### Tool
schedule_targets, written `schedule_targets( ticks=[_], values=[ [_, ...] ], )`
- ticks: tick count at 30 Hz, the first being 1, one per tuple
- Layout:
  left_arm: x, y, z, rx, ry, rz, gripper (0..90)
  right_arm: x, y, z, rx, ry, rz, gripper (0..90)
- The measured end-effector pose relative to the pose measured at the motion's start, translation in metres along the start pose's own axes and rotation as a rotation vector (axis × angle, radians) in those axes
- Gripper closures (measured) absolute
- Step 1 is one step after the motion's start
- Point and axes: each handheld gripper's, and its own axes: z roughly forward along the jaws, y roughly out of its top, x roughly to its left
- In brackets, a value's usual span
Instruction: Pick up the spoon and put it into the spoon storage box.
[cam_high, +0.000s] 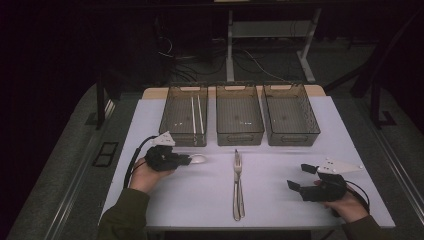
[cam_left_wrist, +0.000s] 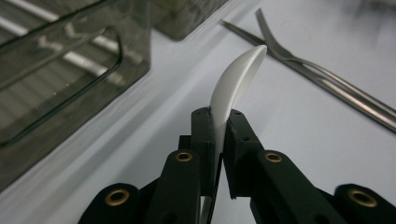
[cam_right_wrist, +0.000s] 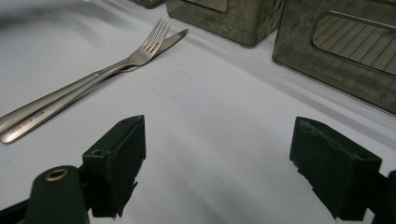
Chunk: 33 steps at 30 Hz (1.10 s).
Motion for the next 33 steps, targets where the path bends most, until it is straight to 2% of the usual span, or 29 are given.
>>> schedule_targets(
  ticks=[7, 17, 27, 33],
  values=[
    [-0.008, 0.020, 0.009, -0.006, -0.005, 0.031, 82.3, -0.001, 0.000, -0.001, -0.006, 0.002, 0.004, 18.2],
    [-0.013, 0.048, 0.025, -0.023, -0.014, 0.082, 82.3, 0.000, 0.000, 0.000, -0.009, 0.007, 0.001, 18.1],
    [-0.011, 0.082, 0.036, -0.063, -0.028, 0.103, 82.3, 0.001, 0.000, 0.000, -0.011, 0.017, 0.006, 18.1],
    [-0.006, 0.102, 0.040, -0.080, -0.024, 0.115, 82.3, 0.002, 0.001, 0.000, -0.002, 0.034, 0.006, 14.3]
  ],
)
